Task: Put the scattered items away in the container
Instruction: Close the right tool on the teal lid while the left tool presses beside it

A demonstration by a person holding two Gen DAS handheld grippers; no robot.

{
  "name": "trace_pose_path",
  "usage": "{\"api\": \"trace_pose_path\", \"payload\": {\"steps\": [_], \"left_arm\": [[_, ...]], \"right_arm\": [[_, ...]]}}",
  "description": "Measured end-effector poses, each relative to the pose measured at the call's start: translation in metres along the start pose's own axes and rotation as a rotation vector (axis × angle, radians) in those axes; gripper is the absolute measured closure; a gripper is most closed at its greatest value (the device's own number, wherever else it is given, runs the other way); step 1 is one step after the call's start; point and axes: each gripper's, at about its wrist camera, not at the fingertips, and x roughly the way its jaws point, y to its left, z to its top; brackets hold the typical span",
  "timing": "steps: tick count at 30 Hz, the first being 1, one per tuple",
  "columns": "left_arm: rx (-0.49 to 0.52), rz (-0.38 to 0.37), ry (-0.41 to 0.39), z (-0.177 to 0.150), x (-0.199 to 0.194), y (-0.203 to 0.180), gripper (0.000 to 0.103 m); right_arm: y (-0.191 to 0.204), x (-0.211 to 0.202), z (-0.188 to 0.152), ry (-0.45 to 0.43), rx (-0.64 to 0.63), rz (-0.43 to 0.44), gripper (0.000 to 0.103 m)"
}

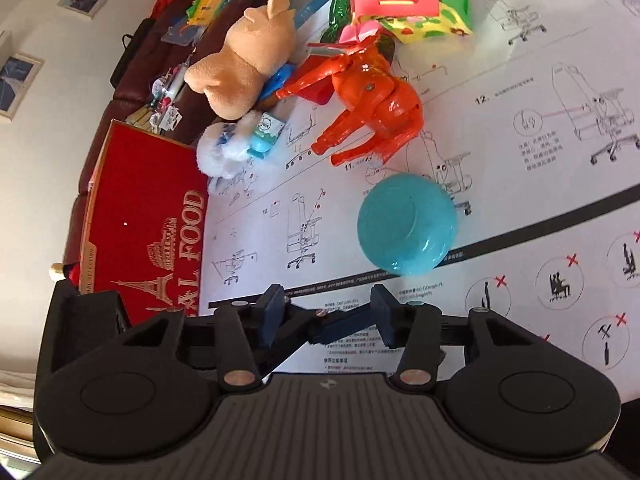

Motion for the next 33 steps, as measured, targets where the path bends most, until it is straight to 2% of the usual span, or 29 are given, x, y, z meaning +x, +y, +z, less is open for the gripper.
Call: {"api": "trace_pose_path", "payload": {"steps": [5,8,13,15,18,21,25,33], "left_arm": [[-0.055,0.057,-0.028,-0.003,-0.012,0.025,0.039],[-0.053,0.074,-0.033,0.006,-0.011,0.033,0.033],[0.051,0.081,-0.051,0.023,-0.006,0.02,0.021],[0.105,0.102,-0.064,0.031,-0.002,0.014,0.02],[0.147,0.113,-0.06,0.04,0.008,0.013,0.022],[0.163,0.106,-0.036,0.044,0.019,0.014,0.036],[0.152,0.097,-0.046,0.044,0.02,0.015,0.037],[0.106,0.065,-0.04,0.044,0.016,0.024,0.036]], "right_arm": [[-0.014,-0.012,0.015,-0.077,0.009,-0.099,0.047],[-0.027,-0.012,0.022,-0.084,0.037,-0.145,0.044],[-0.025,-0.002,0.031,-0.088,-0.006,-0.19,0.039],[-0.022,0.004,0.035,-0.086,-0.025,-0.2,0.039],[-0.022,0.01,0.039,-0.073,-0.037,-0.201,0.039],[-0.025,0.015,0.04,-0.052,-0.027,-0.188,0.039],[-0.029,0.022,0.037,-0.018,-0.002,-0.152,0.04],[-0.029,0.011,0.037,-0.017,0.034,-0.08,0.039]]}}
